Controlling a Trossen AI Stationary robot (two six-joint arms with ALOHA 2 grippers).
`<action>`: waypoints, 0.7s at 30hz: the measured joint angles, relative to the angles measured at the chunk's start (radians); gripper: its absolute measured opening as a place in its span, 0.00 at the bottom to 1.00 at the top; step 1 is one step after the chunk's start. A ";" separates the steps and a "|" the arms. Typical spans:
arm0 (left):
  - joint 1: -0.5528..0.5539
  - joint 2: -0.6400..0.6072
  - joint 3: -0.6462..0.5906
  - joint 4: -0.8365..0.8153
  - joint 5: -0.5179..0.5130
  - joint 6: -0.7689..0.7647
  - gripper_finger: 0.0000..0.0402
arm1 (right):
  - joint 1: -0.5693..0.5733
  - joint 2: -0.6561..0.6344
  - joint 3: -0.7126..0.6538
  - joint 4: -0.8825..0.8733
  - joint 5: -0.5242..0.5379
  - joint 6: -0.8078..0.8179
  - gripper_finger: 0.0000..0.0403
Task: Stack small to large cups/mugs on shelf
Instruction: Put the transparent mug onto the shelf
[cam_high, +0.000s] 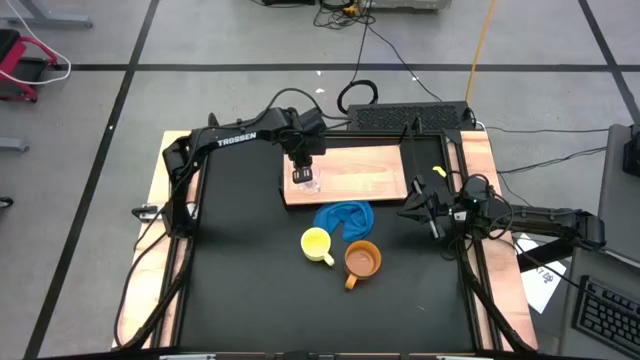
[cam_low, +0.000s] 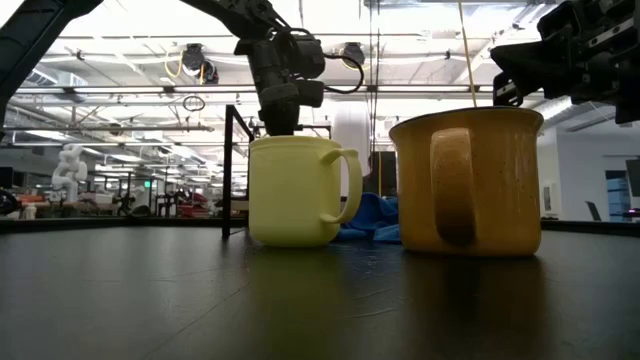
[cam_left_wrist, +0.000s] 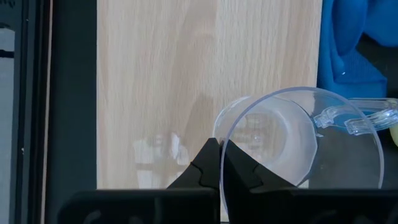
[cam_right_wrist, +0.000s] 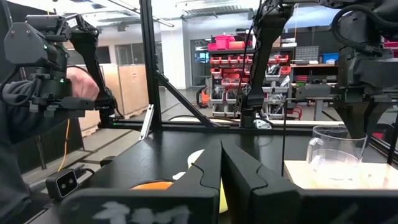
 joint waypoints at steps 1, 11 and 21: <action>0.001 0.000 0.000 -0.002 0.000 -0.009 0.00 | 0.000 0.000 0.000 0.000 0.000 0.000 0.00; 0.005 0.000 0.000 -0.025 0.043 0.002 0.00 | 0.000 0.000 0.000 0.000 0.000 0.000 0.00; 0.000 0.000 0.000 -0.042 0.007 -0.009 0.00 | 0.000 0.000 0.000 0.000 0.000 0.000 0.00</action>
